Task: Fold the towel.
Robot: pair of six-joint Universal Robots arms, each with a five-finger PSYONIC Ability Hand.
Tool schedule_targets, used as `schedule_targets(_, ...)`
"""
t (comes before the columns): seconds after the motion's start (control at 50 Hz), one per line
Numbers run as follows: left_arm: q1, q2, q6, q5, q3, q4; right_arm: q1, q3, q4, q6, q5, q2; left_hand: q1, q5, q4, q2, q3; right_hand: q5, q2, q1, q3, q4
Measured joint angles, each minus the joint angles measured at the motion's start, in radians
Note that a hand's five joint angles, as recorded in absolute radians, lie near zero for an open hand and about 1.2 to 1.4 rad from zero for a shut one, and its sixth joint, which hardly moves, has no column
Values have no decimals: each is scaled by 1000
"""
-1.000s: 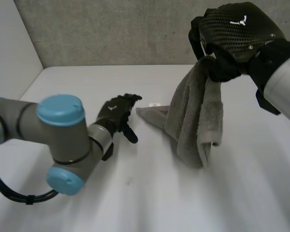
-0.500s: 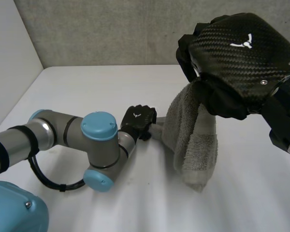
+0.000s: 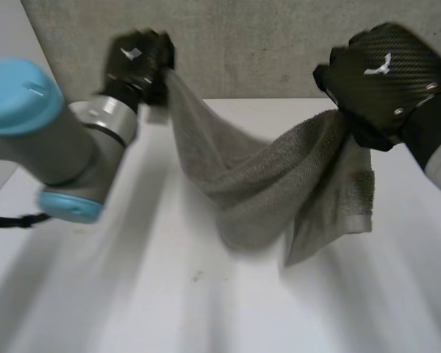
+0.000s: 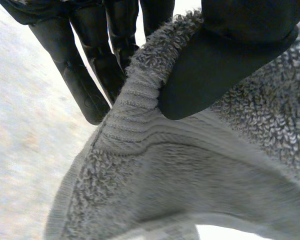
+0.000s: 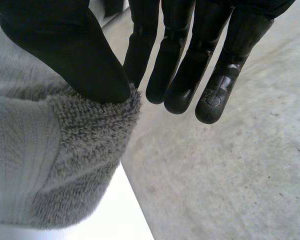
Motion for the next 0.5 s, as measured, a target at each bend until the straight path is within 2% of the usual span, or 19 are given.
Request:
schedule_targets(0.1,34,162,1,7,-97,-97,-11,27,14,-187,-47,83,0,5,0,0,0,0,0,0,0,0)
schedule_targets(0.14,37,207,2,8,-138,-133,-10,37,21,-204,-55,90,0,5,0,0,0,0,0,0,0,0)
schedule_targets(0.24,40,292,25,9,-243,-178,42,195,169,-316,-180,125,0,6,0,1,1,-7,-14,-4,-13,-14)
schedule_targets(0.28,41,323,48,9,-286,-183,64,246,236,-352,-227,140,0,6,0,1,1,-61,-91,-32,-104,-96)
schedule_targets(0.32,42,358,85,10,-334,-183,82,274,300,-385,-267,163,0,6,0,1,1,-492,-543,-421,-557,-548)
schedule_targets(0.36,42,379,111,10,-361,-181,87,268,328,-389,-284,179,2,6,0,1,1,-694,-713,-564,-733,-740)
schedule_targets(0.38,42,404,144,11,-391,-179,87,244,342,-369,-293,194,2,6,0,1,1,-775,-779,-616,-808,-817)
schedule_targets(0.44,42,430,177,13,-419,-177,76,191,336,-292,-295,215,3,6,0,1,1,-796,-781,-627,-821,-836)
schedule_targets(0.48,42,460,213,18,-452,-176,52,113,305,-146,-288,245,3,6,0,1,1,-800,-781,-627,-821,-837)
schedule_targets(0.5,41,480,233,24,-472,-177,27,43,272,4,-280,278,3,6,0,1,1,-800,-781,-627,-821,-837)
